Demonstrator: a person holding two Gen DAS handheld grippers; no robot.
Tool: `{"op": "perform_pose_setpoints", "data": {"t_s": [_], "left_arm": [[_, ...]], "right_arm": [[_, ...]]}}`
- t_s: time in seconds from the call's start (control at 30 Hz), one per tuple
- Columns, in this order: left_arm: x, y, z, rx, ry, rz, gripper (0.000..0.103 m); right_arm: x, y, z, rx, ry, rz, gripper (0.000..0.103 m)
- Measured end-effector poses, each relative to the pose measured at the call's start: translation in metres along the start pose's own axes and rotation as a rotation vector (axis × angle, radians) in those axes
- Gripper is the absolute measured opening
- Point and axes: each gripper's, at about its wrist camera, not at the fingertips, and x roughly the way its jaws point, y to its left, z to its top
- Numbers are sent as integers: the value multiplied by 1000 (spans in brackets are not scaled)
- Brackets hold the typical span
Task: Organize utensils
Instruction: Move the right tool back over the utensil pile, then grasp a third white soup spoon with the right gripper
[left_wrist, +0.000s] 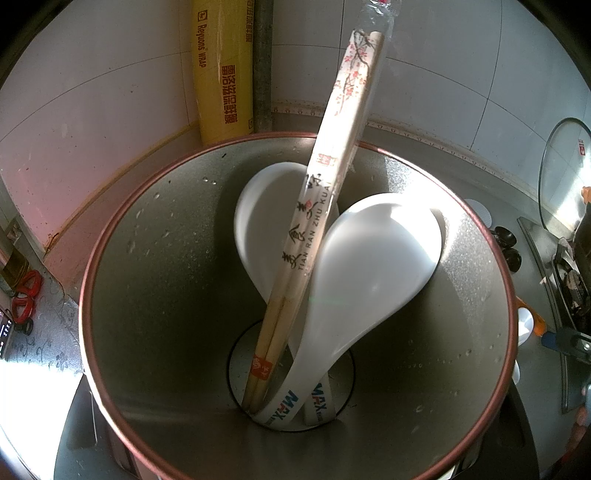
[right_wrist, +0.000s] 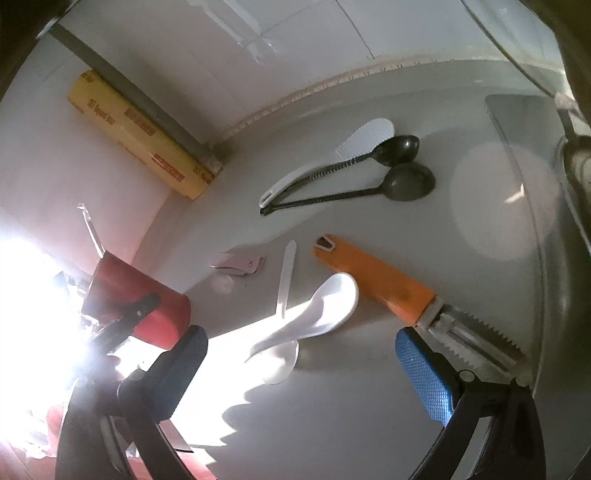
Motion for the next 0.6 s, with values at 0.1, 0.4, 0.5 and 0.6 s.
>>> {"op": "perform_pose_setpoints", "data": {"t_s": [0.1,0.4,0.5,0.6], "left_arm": [[0,0,0,0,0,0,90],[0,0,0,1,0,-1,90],[0,0,0,1,0,-1,90],[0,0,0,1,0,-1,90]], "right_arm": [[1,-4,0,23,-3,-11,86],[10,-21,6,95,-12,-28,55],[16,-24,9,93,-11,-40,49],[21,-25,10,82,-11,-48,40]]}}
